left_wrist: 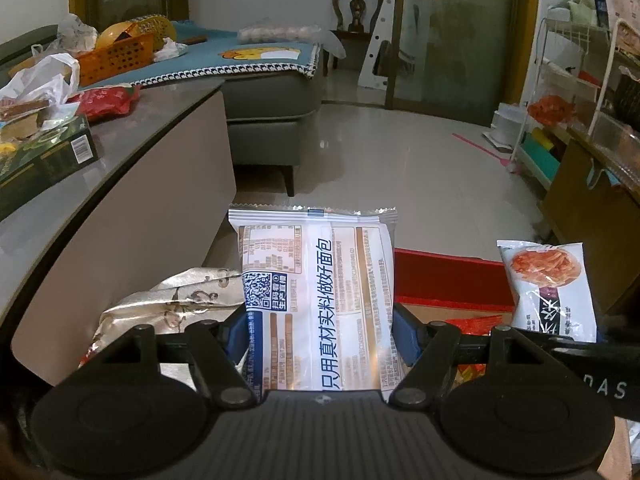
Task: Organize snacks
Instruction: 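Carry both held white bags over the red box, then lower both bags into the red box and open both grippers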
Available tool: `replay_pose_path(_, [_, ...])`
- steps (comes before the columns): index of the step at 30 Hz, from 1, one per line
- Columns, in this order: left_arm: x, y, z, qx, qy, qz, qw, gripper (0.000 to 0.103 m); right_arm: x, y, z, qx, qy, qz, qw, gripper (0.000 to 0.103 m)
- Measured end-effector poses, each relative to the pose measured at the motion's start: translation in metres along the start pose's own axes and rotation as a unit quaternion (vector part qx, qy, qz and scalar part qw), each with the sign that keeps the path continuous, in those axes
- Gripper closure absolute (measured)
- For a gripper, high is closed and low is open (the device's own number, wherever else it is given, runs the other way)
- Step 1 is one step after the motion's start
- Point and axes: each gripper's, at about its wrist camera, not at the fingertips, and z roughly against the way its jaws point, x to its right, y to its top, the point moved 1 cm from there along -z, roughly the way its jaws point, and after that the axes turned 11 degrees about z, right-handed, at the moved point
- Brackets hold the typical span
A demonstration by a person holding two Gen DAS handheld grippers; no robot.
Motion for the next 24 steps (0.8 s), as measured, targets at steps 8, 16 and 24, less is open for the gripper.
replay_pose_path(8, [0.001, 0.001, -0.013, -0.005, 0.006, -0.006, 1.0, 0.04, 0.002, 0.0, -0.008, -0.006, -0.005, 0.0, 1.0, 0.054])
replay_pose_path(16, [0.001, 0.001, -0.025, -0.012, 0.011, -0.007, 0.9998, 0.04, 0.003, 0.0, -0.019, -0.016, -0.007, 0.0, 1.0, 0.054])
replay_pose_path(24, [0.003, -0.002, -0.037, -0.021, 0.016, -0.011, 0.9996, 0.04, 0.003, -0.002, -0.033, -0.031, -0.009, 0.003, 0.999, 0.054])
